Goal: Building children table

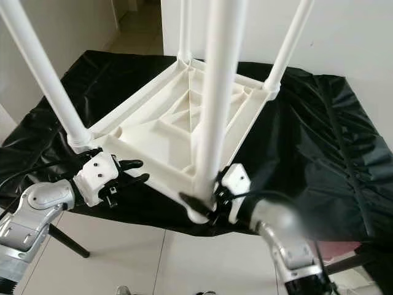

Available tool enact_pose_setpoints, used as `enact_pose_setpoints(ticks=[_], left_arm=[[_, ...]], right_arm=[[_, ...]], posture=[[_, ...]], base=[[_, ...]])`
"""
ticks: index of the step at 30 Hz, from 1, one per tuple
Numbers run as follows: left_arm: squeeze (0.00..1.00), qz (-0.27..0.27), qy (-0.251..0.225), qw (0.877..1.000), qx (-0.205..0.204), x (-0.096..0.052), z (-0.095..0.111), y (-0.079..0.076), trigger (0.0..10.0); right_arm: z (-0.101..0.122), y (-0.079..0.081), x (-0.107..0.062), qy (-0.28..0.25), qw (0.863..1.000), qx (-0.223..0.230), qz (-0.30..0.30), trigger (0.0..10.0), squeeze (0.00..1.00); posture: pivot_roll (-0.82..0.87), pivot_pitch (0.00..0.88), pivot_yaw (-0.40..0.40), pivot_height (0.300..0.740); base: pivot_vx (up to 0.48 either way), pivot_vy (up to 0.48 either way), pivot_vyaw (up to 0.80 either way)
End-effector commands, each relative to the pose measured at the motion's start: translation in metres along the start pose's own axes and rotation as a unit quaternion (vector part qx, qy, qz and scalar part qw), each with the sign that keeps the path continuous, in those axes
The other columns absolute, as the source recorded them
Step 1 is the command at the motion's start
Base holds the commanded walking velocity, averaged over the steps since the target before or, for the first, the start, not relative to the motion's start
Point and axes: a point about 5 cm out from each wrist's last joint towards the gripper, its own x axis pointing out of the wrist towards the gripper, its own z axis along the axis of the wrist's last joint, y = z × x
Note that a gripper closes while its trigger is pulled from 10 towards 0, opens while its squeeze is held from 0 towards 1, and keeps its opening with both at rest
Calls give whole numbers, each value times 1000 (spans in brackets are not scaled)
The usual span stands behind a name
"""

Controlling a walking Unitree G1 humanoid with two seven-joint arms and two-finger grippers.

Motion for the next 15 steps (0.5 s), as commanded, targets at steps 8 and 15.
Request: enact_pose_setpoints(ticks=[8, 15], left_arm=[[0, -16, 2, 1000, 3, 5, -2, -7, 10000], [0, -33, -6, 999, 2, 10, -1, -13, 10000]], right_arm=[[-16, -15, -15, 34, 998, -4, -45, 10000, 0], [-14, -6, -19, 1, 999, 34, -21, 10000, 0]], posture=[[-1, 63, -2, 740], [-9, 56, 10, 740]], base=[[0, 0, 0], [0, 0, 0]])
